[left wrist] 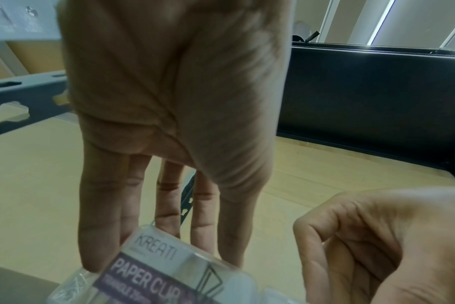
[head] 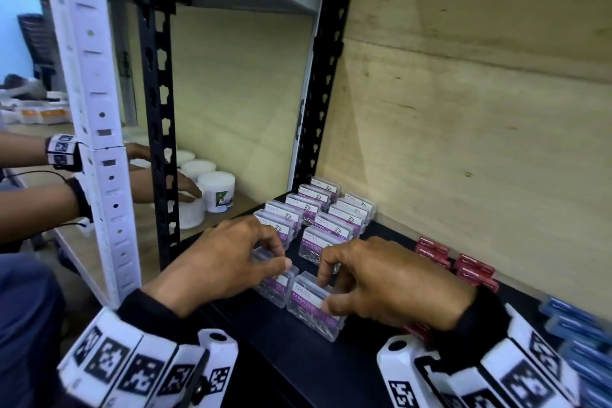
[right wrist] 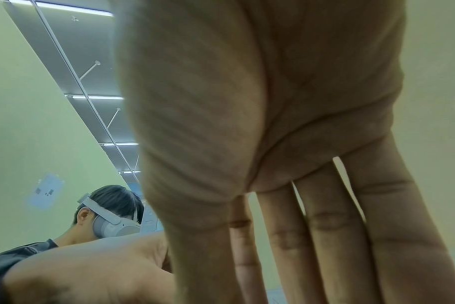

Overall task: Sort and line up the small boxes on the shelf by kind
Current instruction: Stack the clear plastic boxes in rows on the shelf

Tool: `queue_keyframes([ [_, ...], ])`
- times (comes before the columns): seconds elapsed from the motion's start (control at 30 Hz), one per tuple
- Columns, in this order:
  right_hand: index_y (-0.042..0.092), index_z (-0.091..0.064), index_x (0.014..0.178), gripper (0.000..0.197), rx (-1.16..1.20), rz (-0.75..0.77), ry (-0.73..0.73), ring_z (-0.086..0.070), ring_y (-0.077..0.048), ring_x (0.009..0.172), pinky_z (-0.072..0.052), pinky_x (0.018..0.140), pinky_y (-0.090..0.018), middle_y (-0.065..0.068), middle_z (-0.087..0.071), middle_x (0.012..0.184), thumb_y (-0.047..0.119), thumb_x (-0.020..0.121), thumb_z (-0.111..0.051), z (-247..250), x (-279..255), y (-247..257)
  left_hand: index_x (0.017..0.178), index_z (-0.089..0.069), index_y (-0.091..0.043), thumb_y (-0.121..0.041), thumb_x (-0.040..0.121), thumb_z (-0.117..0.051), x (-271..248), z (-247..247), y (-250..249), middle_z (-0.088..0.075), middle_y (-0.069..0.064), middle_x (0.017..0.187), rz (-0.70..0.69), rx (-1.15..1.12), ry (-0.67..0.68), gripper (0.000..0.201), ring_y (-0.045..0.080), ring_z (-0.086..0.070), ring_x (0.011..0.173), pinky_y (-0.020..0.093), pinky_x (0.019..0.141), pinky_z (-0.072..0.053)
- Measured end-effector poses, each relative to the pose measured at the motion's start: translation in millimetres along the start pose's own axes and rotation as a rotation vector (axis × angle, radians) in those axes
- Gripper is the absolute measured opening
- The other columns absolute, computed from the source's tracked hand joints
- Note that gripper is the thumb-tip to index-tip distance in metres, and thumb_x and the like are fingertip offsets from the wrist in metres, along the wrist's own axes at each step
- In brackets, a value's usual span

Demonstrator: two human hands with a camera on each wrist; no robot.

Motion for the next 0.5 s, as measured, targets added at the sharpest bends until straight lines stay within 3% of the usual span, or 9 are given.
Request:
queue_keyframes([
  [0.13,0.038,-0.061,0.105,0.025,0.000,-0.008,0.018,-0.065,-0.001,0.087,-0.055,0.085,-0.032,0.016,-0.070,0.097,0.048,0.085,-0.072,0,-2,0,0.093,-0.067,-0.043,-0.063,0.083,-0.060,-2,0,-1,-0.055,-0.025,0.103,-0.024,0.008,0.041,0.024,-0.005,-0.050,0.086,0.024,0.080,-0.043],
  [0.27,0.040,-0.065,0.107,0.023,0.029,-0.020,0.023,-0.063,0.003,0.085,-0.050,0.077,-0.021,0.017,-0.070,0.098,0.052,0.088,-0.067,13,1,-2,0.111,-0.066,-0.048,-0.062,0.088,-0.054,-1,6,-5,-0.056,-0.027,0.111,-0.047,0.010,0.118,0.029,-0.007,-0.053,0.093,0.023,0.088,-0.047],
  [0.4,0.038,-0.064,0.113,0.024,-0.019,-0.059,-0.092,-0.063,-0.003,0.092,-0.051,0.086,-0.027,0.015,-0.069,0.106,0.045,0.090,-0.067,41,27,-11,0.114,-0.064,-0.048,-0.059,0.091,-0.052,21,20,-7,-0.056,-0.023,0.109,-0.041,0.036,0.091,0.028,-0.003,-0.054,0.092,0.035,0.095,-0.046],
  [0.5,0.034,-0.065,0.114,0.026,-0.064,-0.093,-0.130,-0.062,-0.011,0.097,-0.051,0.089,-0.032,0.010,-0.067,0.113,0.037,0.089,-0.070,51,50,-23,0.120,-0.061,-0.048,-0.058,0.094,-0.048,40,21,4,-0.055,-0.014,0.130,0.027,0.125,0.116,0.031,0.009,-0.052,0.108,0.047,0.106,-0.039],
])
Point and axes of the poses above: each hand's wrist, its own x-axis towards the middle knuckle, its own z-axis out of the back of the hand, y = z × x, the point moved 10 cm from there along x, towards the middle knuckle
